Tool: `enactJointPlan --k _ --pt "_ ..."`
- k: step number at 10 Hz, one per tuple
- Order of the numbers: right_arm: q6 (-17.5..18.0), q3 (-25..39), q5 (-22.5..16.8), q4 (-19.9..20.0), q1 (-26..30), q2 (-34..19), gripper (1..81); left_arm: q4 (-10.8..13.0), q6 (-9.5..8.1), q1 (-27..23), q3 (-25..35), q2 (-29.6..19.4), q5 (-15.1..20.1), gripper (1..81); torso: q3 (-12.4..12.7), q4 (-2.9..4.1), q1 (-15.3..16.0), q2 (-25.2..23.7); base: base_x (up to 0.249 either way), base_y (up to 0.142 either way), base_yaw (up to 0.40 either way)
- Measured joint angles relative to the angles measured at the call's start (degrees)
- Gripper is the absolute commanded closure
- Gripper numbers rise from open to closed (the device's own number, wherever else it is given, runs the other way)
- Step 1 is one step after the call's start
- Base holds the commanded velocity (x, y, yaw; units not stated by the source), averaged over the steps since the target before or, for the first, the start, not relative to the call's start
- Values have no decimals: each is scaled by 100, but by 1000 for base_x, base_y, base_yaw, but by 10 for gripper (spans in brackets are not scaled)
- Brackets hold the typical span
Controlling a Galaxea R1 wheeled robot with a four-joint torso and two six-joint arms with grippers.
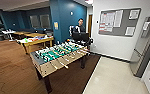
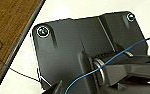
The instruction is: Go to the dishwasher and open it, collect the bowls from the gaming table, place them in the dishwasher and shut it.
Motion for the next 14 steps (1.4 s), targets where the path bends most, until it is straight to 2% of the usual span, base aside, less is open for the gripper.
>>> enactJointPlan --k 14 --pt "0 -4 0 -5 0 63 10 9 0 1 -15 -12 9 10 0 0 -2 0 0 0 357"
